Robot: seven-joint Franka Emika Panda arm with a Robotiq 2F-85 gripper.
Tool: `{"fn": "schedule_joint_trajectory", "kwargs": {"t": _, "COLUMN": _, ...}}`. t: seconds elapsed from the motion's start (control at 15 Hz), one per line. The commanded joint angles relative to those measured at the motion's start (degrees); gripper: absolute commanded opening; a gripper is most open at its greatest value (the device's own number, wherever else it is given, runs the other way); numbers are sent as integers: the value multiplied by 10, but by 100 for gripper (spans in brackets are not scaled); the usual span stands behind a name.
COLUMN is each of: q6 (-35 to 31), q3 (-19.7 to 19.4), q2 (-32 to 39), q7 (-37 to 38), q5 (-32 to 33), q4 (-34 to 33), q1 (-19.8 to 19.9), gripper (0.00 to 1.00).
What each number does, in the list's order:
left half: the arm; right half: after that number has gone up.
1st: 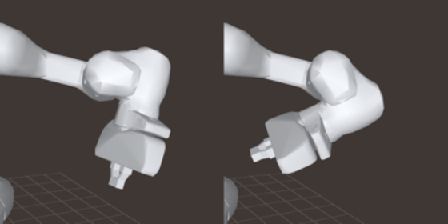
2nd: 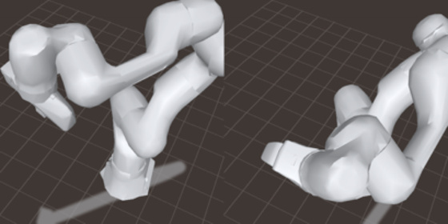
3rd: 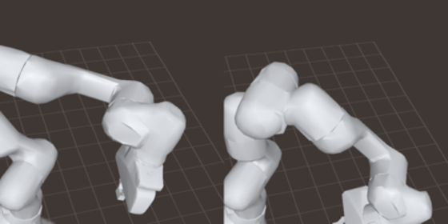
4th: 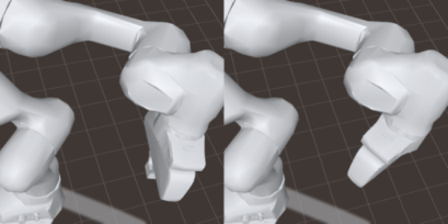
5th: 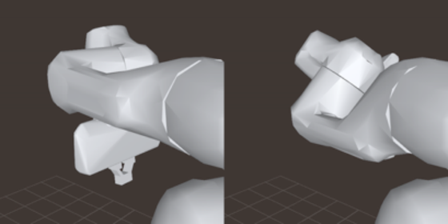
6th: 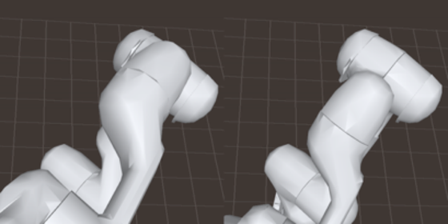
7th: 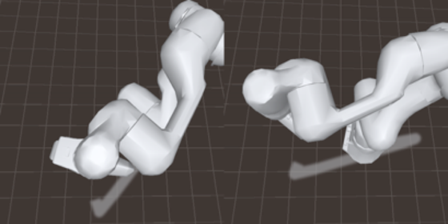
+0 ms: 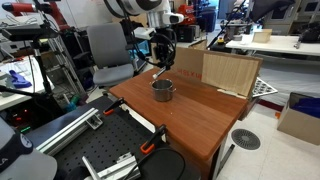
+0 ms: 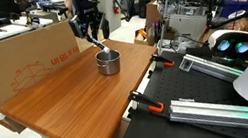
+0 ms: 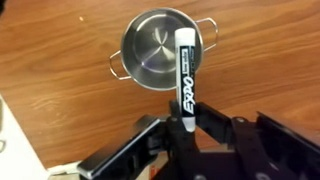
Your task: Put the black marker in the silver pot
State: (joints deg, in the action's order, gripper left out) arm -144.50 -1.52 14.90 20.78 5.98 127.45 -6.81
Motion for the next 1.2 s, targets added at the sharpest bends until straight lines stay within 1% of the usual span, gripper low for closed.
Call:
{"fn": "schedule_joint_trajectory", "kwargs": {"t": 0.0, "q6": -74, "q3": -14, "q2": -6, "q7": 23, "q5": 48, "q4": 38, "q1": -9, "gripper": 6}}
{"fn": "schedule_joint_trajectory", "kwargs": {"t": 0.33, "q6": -105, "q3": -48, "q2": 13, "q7": 83, "q5": 138, "q4": 59, "q1": -30, "gripper": 6}}
{"fn": "schedule_joint_trajectory", "kwargs": {"t": 0.53, "q6": -96, "q3": -56, "q2": 22, "q7": 102, "q5": 156, "q4": 57, "q1": -35, "gripper": 6}}
{"fn": "schedule_joint_trajectory", "kwargs": {"t": 0.6, "q6": -91, "q3": -57, "q2": 25, "q7": 103, "q5": 155, "q4": 54, "q1": -36, "gripper": 49}}
{"fn": "schedule_joint_trajectory", "kwargs": {"t": 0.67, "q6": -91, "q3": -60, "q2": 25, "q7": 108, "q5": 158, "q4": 54, "q1": -39, "gripper": 50}}
{"fn": "schedule_joint_trajectory", "kwargs": {"t": 0.8, "q6": -88, "q3": -60, "q2": 28, "q7": 107, "q5": 156, "q4": 53, "q1": -40, "gripper": 63}}
{"fn": "schedule_joint_trajectory", "kwargs": {"t": 1.13, "q6": -81, "q3": -55, "q2": 23, "q7": 101, "q5": 145, "q4": 53, "q1": -37, "gripper": 100}}
